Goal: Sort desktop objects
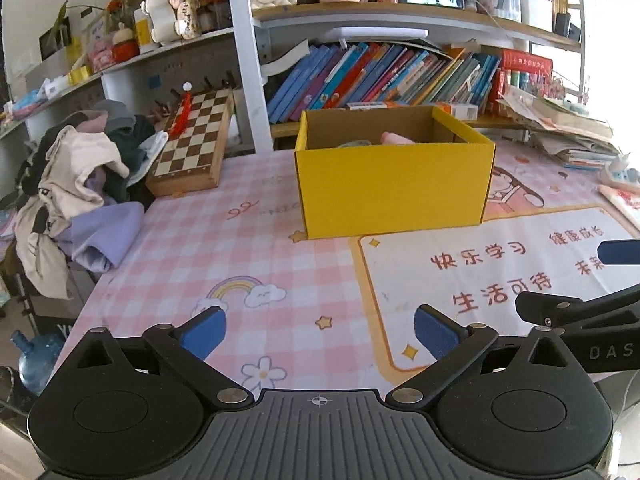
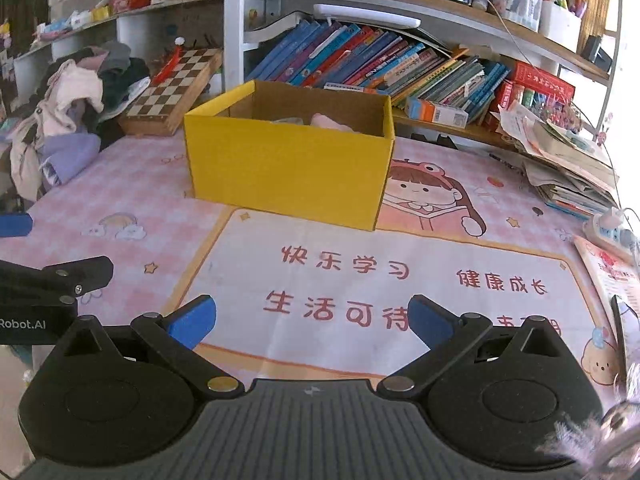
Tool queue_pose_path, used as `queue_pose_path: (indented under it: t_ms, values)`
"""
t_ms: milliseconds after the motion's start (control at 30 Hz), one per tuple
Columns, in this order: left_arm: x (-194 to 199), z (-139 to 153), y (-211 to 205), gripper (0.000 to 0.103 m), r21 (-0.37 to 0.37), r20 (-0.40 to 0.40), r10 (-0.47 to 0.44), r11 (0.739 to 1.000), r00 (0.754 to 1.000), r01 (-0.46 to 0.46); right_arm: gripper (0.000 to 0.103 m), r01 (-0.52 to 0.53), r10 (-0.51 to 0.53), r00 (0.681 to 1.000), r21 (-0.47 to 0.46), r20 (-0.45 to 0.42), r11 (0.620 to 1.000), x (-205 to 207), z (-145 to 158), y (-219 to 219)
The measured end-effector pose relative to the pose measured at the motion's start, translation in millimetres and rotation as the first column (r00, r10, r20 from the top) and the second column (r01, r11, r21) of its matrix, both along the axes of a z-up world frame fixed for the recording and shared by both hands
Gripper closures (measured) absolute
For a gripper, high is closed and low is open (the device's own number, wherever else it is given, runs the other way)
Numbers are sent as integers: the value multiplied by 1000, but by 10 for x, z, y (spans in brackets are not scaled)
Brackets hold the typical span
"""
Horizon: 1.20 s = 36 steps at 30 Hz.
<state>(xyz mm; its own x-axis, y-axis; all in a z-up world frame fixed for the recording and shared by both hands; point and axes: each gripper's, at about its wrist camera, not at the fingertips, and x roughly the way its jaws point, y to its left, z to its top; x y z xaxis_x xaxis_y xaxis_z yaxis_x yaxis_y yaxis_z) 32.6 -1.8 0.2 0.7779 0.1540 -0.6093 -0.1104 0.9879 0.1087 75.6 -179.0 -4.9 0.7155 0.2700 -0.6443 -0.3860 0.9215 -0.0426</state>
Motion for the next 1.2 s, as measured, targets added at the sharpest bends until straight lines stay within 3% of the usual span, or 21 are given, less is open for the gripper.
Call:
queue_pose_path:
  t_ms: [833, 1200]
  values:
    - [-166, -43, -30, 0, -16, -32, 4, 1000, 999, -4, 0, -4, 3, 1000, -29, -27, 1000, -150, -47, -3]
    - [-156, -118, -35, 0, -27, -81, -1, 1000, 997, -1, 0, 5, -7, 998, -34, -56, 999, -149, -88, -19]
